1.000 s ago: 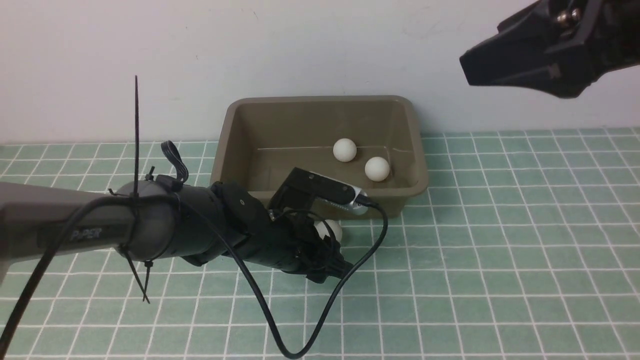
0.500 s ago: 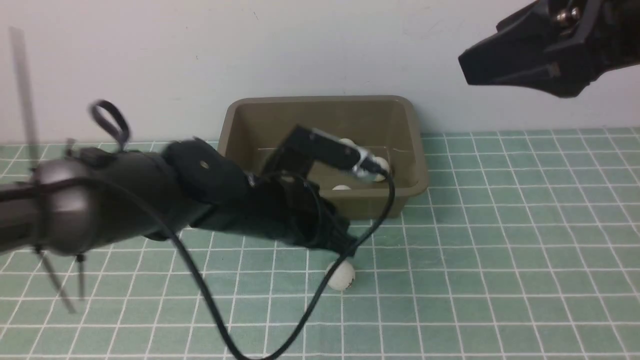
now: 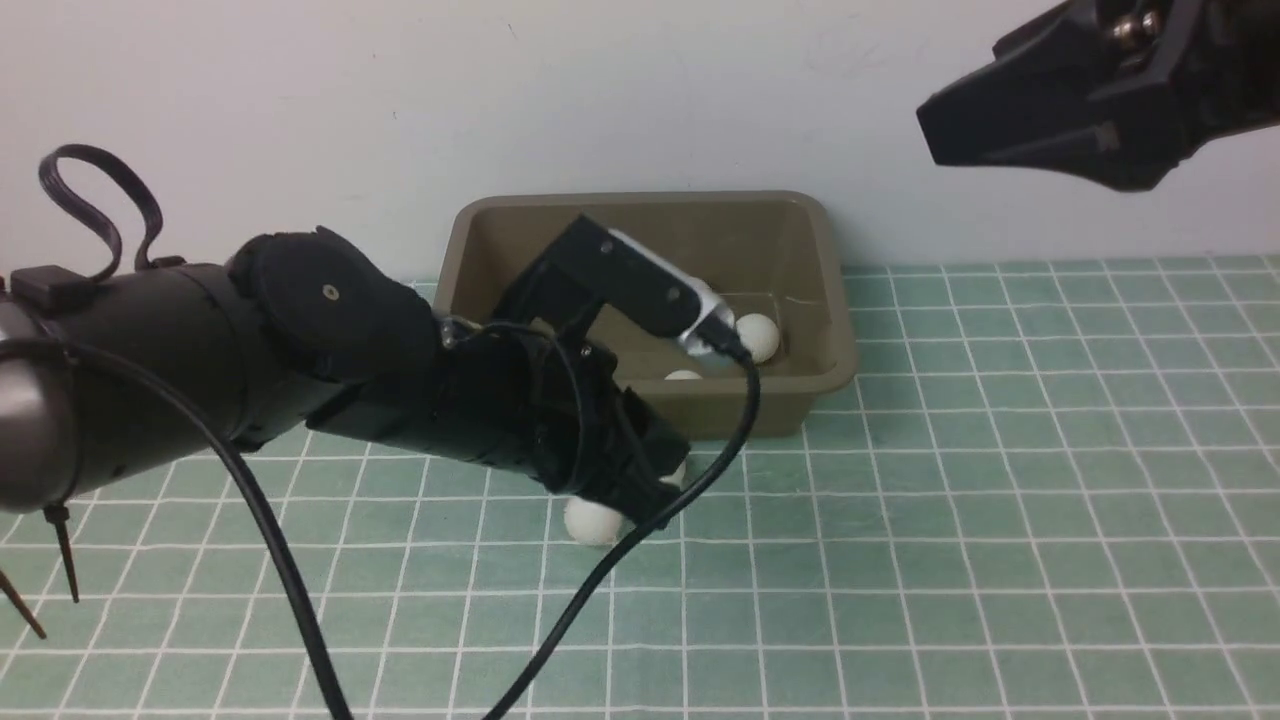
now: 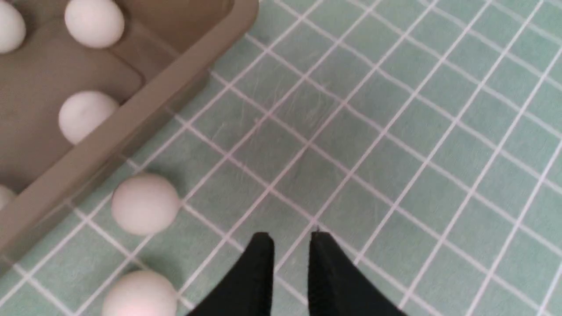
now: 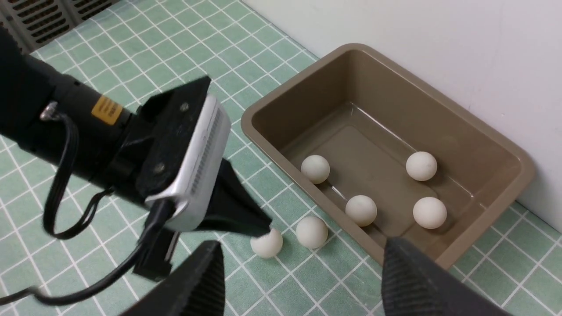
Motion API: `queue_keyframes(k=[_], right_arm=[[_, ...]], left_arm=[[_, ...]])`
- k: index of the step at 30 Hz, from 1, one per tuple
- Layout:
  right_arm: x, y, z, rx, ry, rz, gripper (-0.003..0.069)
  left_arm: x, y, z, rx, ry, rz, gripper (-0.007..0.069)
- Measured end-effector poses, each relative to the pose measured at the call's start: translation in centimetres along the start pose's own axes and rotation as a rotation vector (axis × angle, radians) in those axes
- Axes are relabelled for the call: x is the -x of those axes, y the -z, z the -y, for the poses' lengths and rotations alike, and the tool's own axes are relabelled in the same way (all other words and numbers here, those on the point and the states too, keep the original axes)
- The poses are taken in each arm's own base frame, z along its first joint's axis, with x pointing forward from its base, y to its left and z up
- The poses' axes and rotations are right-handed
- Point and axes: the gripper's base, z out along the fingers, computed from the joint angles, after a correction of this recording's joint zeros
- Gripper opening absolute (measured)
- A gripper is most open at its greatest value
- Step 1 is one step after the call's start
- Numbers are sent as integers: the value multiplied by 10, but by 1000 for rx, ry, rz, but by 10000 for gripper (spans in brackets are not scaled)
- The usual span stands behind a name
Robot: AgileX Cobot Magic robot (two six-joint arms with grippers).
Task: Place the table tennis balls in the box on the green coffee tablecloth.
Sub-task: 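Reach for and grasp a ping pong ball on the table beside the basket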
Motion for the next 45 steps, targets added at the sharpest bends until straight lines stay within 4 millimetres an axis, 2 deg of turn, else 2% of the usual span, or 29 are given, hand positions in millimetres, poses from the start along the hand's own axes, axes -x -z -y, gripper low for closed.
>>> queue_keyframes(k=[2,5,6,8,11,14,17,19,24,34,38,41,45], right_arm=[[0,0,0,-4,3,-3,440],[-1,0,1,-10,7,-6,440],[0,0,1,-10,7,-6,440],[0,0,1,-13,7,-1,440],[1,0,2,-18,8,6,440],[1,0,2,-19,9,7,440],[1,0,2,-20,9,9,440],[1,0,2,-20,9,9,440],[1,0,2,-20,9,9,440],[1,0,2,-20,10,9,440],[1,0,2,-20,10,9,440],[1,0,2,-20,10,9,440],[1,0,2,-20,10,9,440]], left_arm=[[-3,-1,-3,6,-12,-30,126],[-13,-6,-15,50,10,-98,258],[-19,-11,-23,76,36,-138,337],[-29,-19,-34,115,78,-195,440],[-40,-31,-46,155,121,-247,494],[-46,-40,-53,186,150,-253,498],[-49,-49,-58,215,183,-232,456],[-48,-49,-60,228,204,-216,428],[-48,-48,-64,249,221,-204,415],[-74,-20,-103,334,309,-382,415],[-73,-7,-116,396,292,-362,415],[-64,4,-125,456,267,-264,415],[-63,7,-132,476,241,-239,415]])
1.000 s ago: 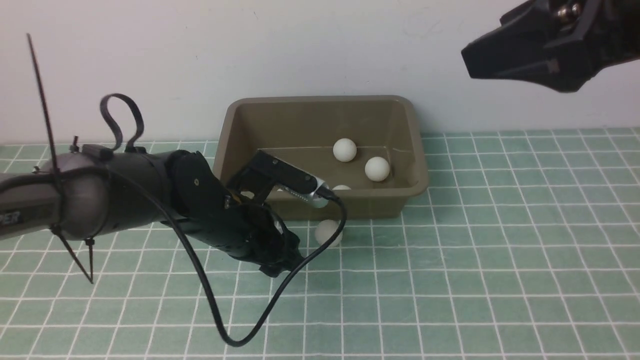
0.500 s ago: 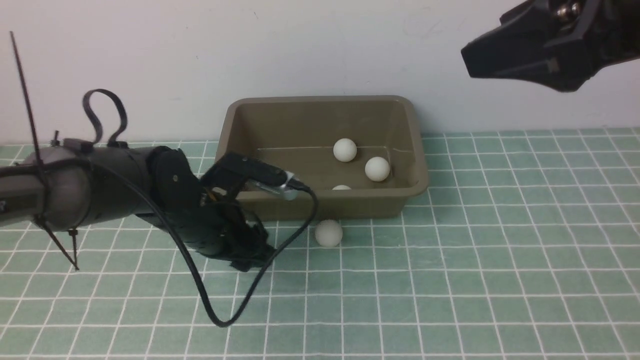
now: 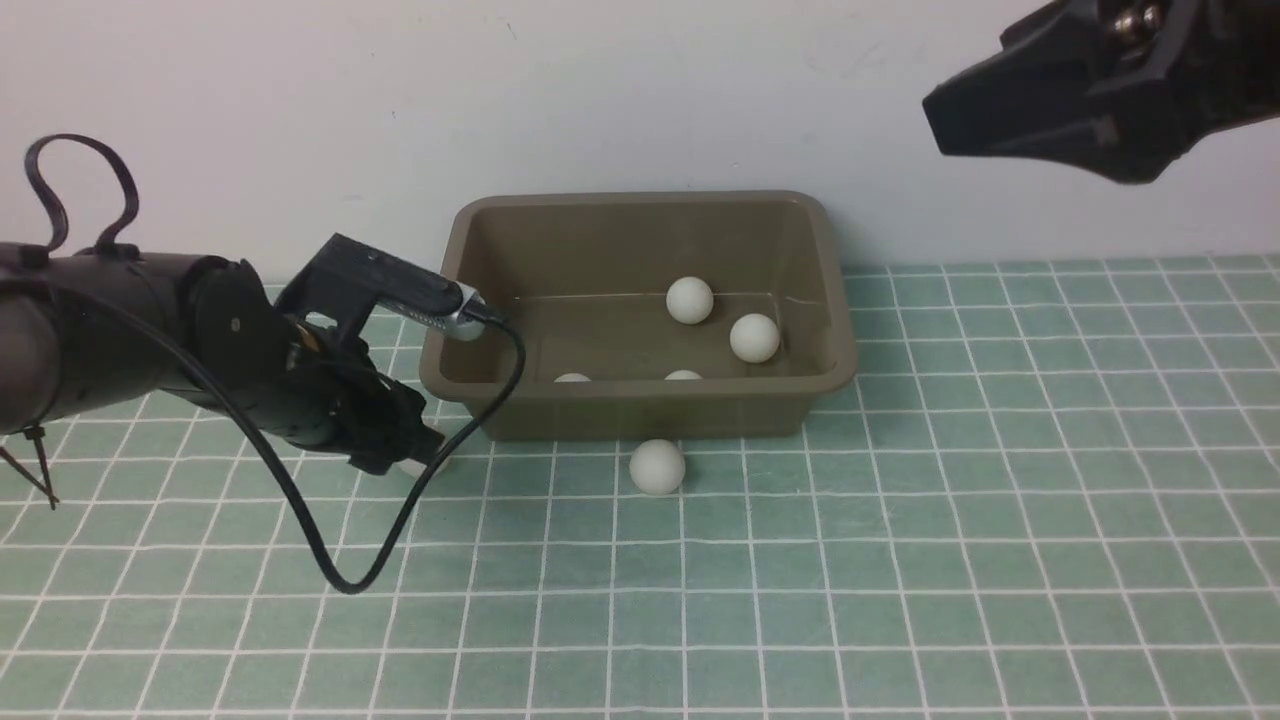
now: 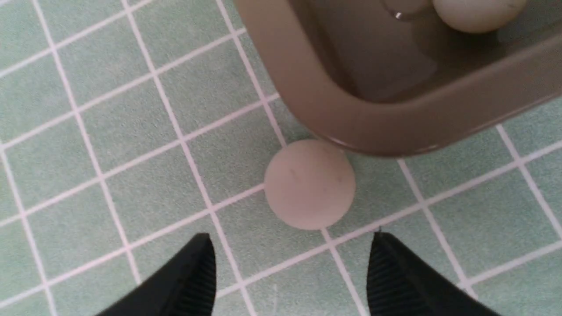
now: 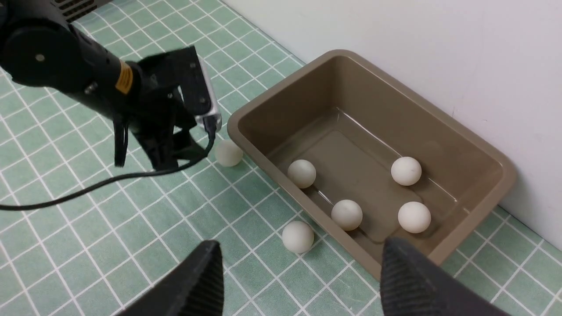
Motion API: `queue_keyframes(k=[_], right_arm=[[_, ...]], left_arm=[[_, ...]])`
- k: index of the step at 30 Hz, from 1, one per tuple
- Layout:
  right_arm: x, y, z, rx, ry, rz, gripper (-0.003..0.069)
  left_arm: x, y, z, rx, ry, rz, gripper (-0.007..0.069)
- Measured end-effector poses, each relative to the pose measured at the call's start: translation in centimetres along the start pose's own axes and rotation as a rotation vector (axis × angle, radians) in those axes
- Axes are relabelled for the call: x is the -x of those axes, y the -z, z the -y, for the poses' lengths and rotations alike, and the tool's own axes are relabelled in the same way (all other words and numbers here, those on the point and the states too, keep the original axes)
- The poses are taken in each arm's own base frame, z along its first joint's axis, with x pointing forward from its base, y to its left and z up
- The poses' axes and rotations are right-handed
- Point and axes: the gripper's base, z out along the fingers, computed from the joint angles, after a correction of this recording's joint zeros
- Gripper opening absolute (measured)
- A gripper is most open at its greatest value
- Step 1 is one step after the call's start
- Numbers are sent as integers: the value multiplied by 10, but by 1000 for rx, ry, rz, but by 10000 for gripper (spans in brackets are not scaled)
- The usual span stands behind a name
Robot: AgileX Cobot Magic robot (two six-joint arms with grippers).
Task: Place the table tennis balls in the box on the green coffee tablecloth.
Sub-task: 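Reach for and grasp a ping pong ball on the table beside the basket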
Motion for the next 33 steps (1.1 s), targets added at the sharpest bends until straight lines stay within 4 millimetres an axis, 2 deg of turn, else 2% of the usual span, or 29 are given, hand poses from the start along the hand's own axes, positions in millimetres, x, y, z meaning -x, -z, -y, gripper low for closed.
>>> queue_keyframes(k=[4,7,16,19,25,27,29,33], right_arm=[[0,0,0,-1,0,1,440],[0,0,0,-1,0,1,440],[-1,0,-1,6,1,-12,440],[-2,0,-1,11,1,-19,440],[-2,0,-1,13,1,-23,440],[-2,0,-1,13,1,-23,440],[-2,0,-1,14,1,-22,440],[-2,0,-1,12,1,-20,440]], left_arm=[[1,-6,-10,14,-59,-5,419],[10,-18,-18,4,-109,3,456],[25,-51,-20,-60,-246,19,482],[24,-57,-24,-62,-233,8,482],[13,-71,-46,-34,-177,-19,482],[8,-75,-52,-30,-156,-32,442],[8,-75,-54,-27,-151,-33,342],[11,-68,-56,-15,-180,-21,346]])
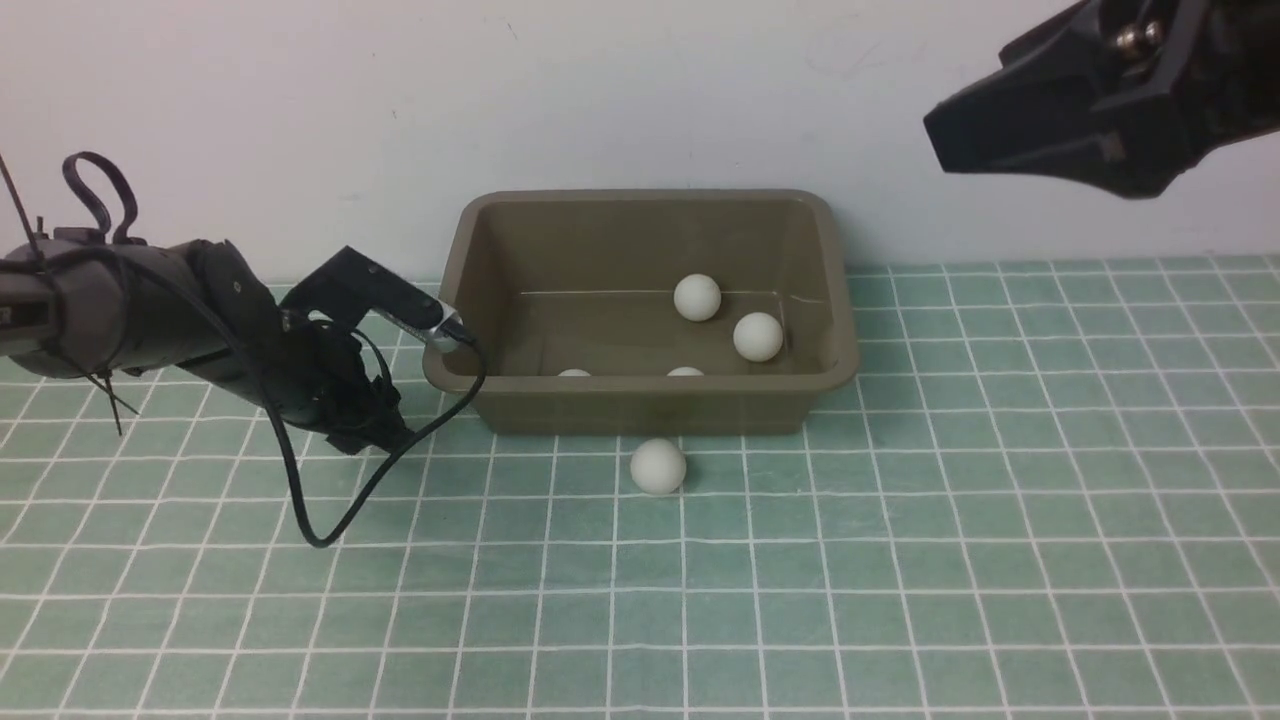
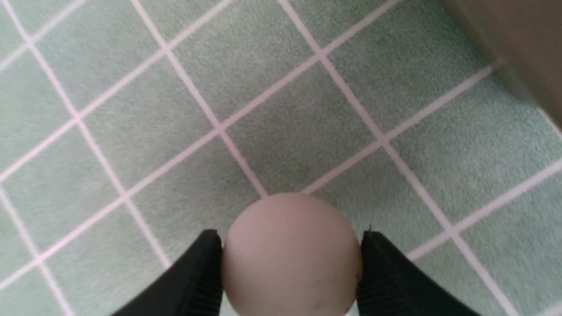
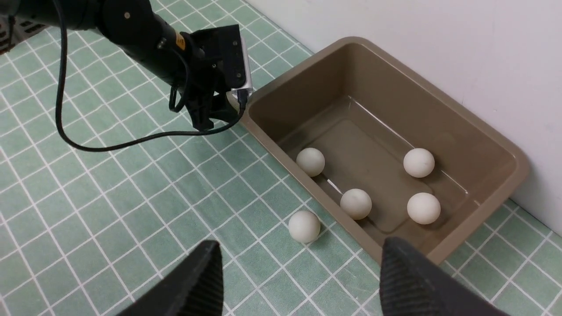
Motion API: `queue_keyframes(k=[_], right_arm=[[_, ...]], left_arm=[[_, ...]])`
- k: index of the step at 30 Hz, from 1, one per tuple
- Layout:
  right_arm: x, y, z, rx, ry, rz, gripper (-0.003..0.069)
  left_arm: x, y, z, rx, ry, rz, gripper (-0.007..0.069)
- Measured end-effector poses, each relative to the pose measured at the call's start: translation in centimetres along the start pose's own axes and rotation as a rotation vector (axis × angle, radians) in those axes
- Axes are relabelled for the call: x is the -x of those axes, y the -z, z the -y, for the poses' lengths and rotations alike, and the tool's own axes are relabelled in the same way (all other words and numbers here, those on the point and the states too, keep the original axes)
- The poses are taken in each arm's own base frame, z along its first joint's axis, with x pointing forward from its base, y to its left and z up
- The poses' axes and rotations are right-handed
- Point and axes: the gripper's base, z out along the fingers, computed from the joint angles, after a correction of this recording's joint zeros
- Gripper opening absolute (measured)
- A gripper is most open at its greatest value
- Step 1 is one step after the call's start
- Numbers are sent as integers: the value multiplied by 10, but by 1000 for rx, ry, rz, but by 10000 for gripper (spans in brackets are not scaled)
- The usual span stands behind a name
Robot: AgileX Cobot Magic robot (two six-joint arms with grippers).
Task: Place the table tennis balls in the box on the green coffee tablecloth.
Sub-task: 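Reach for and grasp a ping pong ball on the table beside the basket, then drop the ball into the bin, then reach for and grasp a ping pong ball on the table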
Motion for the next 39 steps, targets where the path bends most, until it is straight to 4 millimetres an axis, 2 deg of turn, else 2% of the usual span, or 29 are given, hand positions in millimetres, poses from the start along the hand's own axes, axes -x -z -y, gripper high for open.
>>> queue_keyframes(k=[3,6,8,11,13,15,18,24,28,33,35,38,39], right_arm=[[0,0,0,-2,0,4,440],[0,0,0,-4,0,4,440],[0,0,0,-4,0,4,440],[1,0,0,-5,0,6,440],[1,0,0,-5,0,7,440],[1,0,0,-5,0,7,440],[1,0,0,-5,0,7,440],[1,0,0,-5,0,7,440],[0,0,0,-2,3,2,440],[0,0,0,-1,18,0,440],[0,0,0,-1,24,0,440],[0,0,0,-3,24,3,440],[1,0,0,-5,25,6,440]], left_arm=[[3,19,-5,7,-31,-2,346],[16,55,-12,51,-10,78,346],[30,89,-12,85,-16,185,346],[48,110,-3,47,-35,292,346],[57,112,7,-17,-66,336,346],[73,104,26,-153,-122,412,346],[83,87,42,-248,-167,471,356],[90,62,45,-273,-107,503,473],[90,65,41,-276,-22,493,505],[92,104,37,-254,-5,479,486],[86,153,39,-238,-17,417,432],[79,171,42,-247,0,349,411],[73,179,44,-259,30,280,402]])
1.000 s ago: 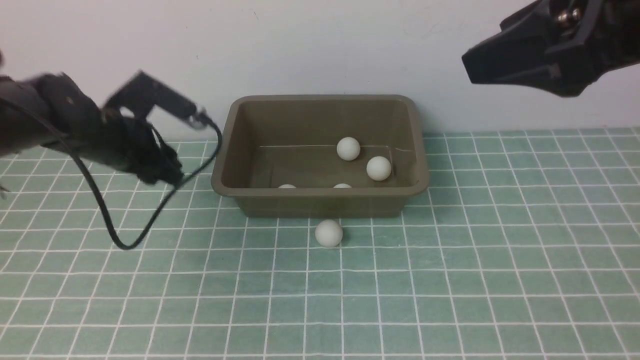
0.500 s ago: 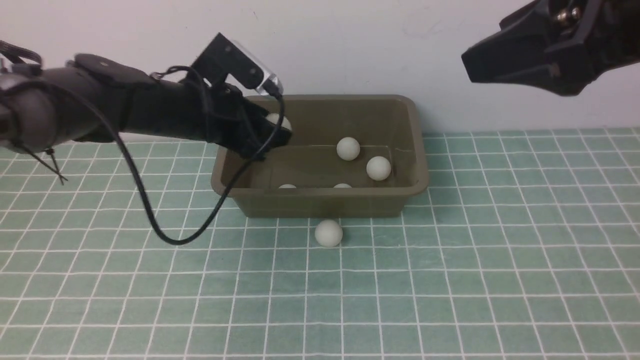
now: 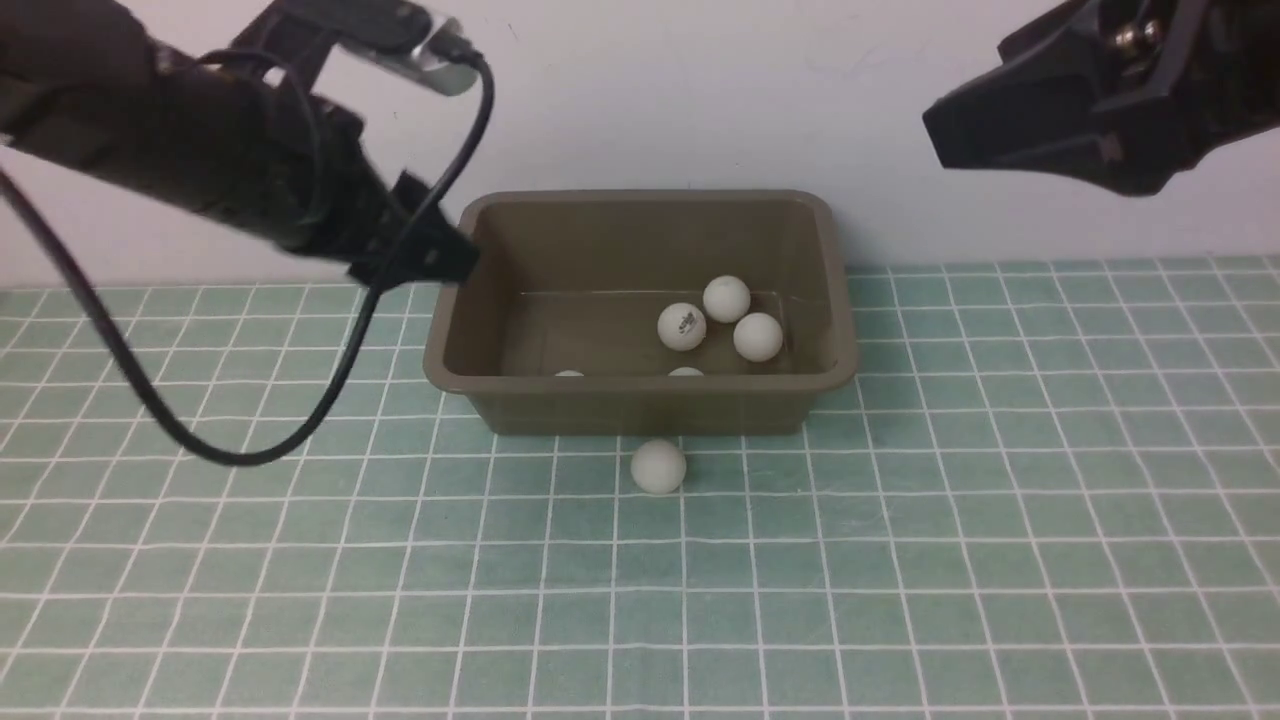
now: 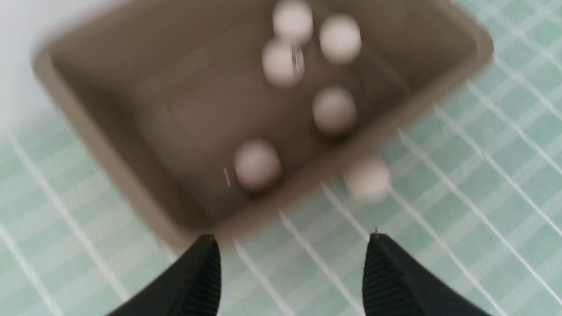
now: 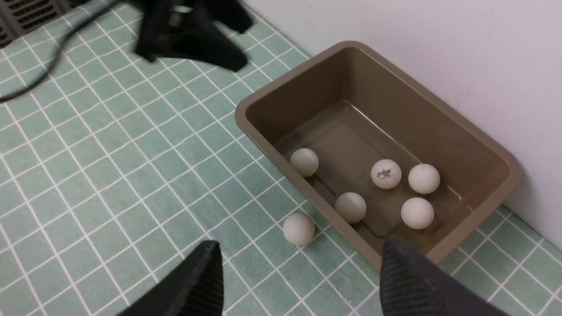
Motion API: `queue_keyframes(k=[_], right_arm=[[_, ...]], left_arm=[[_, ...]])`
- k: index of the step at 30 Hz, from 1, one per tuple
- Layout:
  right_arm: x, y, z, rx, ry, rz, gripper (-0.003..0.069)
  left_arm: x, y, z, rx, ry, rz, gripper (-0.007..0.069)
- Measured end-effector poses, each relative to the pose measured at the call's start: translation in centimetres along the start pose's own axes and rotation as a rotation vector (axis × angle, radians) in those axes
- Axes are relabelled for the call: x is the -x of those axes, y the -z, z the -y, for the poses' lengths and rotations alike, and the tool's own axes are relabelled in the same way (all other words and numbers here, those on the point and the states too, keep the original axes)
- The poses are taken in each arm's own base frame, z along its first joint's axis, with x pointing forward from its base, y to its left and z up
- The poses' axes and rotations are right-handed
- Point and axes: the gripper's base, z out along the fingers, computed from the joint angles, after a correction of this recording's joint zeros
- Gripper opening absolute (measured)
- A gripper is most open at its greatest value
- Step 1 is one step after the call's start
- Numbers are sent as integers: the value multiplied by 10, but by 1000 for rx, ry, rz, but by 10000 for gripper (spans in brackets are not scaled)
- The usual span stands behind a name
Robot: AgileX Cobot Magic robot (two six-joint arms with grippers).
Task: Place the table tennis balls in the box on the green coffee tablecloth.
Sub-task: 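Reach for and grasp a ping pong ball on the table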
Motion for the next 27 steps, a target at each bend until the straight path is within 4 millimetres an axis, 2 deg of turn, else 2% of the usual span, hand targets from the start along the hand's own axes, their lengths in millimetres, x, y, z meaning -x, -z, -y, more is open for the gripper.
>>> queue_keyframes(k=[2,4,8,11,15,16,17,19,20,21,23,27], right_arm=[[0,0,0,-2,2,3,440],[0,0,0,-2,3,3,440],[0,0,0,-4,14,3,440],[1,0,1,-7,30,7,440],[1,0,1,-10,36,15,440],[1,0,1,-10,39,15,440],[2,0,1,-9,39,16,440],[2,0,1,-9,39,16,440],[2,0,1,-9,39,16,440],[2,0,1,-9,39,16,440],[2,0,1,-9,39,16,440],[2,0,0,-3,34,21,440]], left_arm=[[-10,17,8,-5,88,-127,388],[-19,24,12,-2,185,-236,384],[-31,25,22,-35,297,-376,384],[-44,7,50,-97,321,-465,375],[-59,-15,77,-118,335,-494,362],[-68,-25,88,-122,327,-494,360],[-74,-37,100,-115,313,-453,355],[-78,-43,107,-111,304,-424,353],[-81,-52,116,-95,288,-354,352],[-83,-53,116,-95,290,-360,352],[-88,-68,122,-51,275,-234,352],[-87,-87,118,7,276,-111,352]])
